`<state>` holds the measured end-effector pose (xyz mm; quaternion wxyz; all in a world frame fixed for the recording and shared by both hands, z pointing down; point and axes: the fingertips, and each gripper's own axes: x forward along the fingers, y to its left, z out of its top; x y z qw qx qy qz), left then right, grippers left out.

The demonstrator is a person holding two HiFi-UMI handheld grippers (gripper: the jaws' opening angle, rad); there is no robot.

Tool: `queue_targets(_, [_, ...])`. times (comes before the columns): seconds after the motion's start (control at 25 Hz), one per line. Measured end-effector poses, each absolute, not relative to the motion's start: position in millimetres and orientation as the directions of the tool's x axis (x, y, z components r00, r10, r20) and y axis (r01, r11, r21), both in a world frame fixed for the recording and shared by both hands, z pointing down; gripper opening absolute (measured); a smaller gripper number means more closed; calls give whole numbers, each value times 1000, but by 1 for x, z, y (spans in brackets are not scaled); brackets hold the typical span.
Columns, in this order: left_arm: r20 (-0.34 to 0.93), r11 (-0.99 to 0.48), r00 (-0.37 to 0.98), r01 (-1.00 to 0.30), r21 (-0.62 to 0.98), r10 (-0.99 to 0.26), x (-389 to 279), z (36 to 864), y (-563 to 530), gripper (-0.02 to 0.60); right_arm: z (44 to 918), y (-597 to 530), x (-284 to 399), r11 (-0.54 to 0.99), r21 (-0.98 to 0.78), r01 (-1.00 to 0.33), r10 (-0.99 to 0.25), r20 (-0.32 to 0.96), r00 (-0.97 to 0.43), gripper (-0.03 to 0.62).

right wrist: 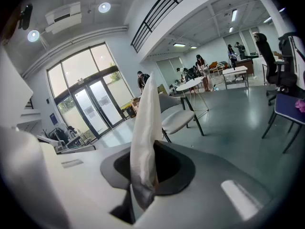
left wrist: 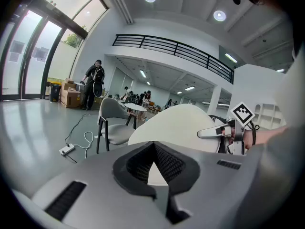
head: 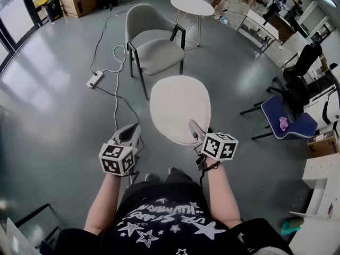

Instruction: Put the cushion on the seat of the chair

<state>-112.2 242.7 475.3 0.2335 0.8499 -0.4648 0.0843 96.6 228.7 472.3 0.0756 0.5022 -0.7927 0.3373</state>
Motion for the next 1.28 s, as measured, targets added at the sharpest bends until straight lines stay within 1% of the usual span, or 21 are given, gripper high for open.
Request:
queue_targets(0.56, [352,-470,560,-826,313,-750,-110,468,243,8,467,231,99,270,-456,-848,-749,454,-482,55])
queue_targets(0.8, [347,-466,557,-827,314,-755,-119,469,245,8,464,232,90,294,-441,-848,-749,444,-491,55])
queue_targets(1.0, [341,-472,561,-824,312,-754,-127,466,249,8,459,240,85,283,-456,-844,-762,427,-487,55])
queue_targets(1.28, [365,-469,574,-815,340,-733,-128,481,249,8,473,252,91,259,-453,-853,-745,468,-475,55])
